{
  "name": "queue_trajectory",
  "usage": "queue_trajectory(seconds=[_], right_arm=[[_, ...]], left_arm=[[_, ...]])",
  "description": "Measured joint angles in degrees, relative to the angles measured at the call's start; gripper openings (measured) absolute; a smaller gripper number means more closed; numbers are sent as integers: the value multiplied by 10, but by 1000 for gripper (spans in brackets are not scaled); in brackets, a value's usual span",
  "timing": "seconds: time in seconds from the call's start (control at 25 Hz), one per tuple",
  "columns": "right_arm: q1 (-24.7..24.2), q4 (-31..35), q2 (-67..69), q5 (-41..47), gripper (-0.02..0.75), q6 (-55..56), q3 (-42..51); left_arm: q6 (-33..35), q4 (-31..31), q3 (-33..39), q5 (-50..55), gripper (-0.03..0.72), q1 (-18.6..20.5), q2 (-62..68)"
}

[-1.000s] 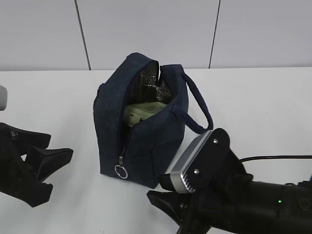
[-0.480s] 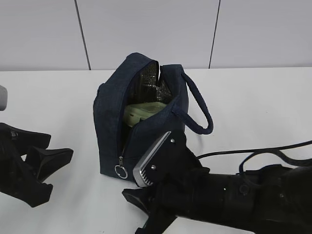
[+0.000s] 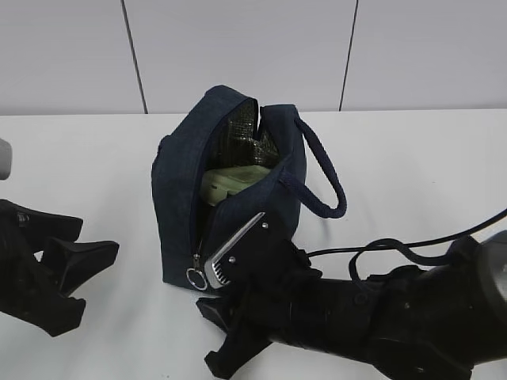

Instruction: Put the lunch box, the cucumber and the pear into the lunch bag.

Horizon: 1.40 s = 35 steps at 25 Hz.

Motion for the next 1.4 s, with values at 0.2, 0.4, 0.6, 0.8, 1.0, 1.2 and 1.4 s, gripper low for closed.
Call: queue_trajectory(seconds=[0.2, 0.4, 0.6, 0.8, 1.0, 1.2, 1.4], right_arm=[[0, 18, 1, -4, 265, -12, -6], [0, 19, 14, 4, 265, -14, -30], [0, 19, 20, 21, 265, -15, -35], [0, 19, 20, 25, 244, -16, -35], [0, 19, 21, 26, 184, -16, -35], [0, 19, 21, 23, 179, -16, -35], [0, 19, 21, 21, 179, -16, -39]], left_arm=[[0, 0, 0, 0, 342, 0, 0], [0, 0, 0, 0, 342, 0, 0], [0, 0, 0, 0, 342, 0, 0], [0, 0, 0, 0, 342, 0, 0], [0, 0, 0, 0, 342, 0, 0], [0, 0, 0, 0, 342, 0, 0], [0, 0, 0, 0, 342, 0, 0]])
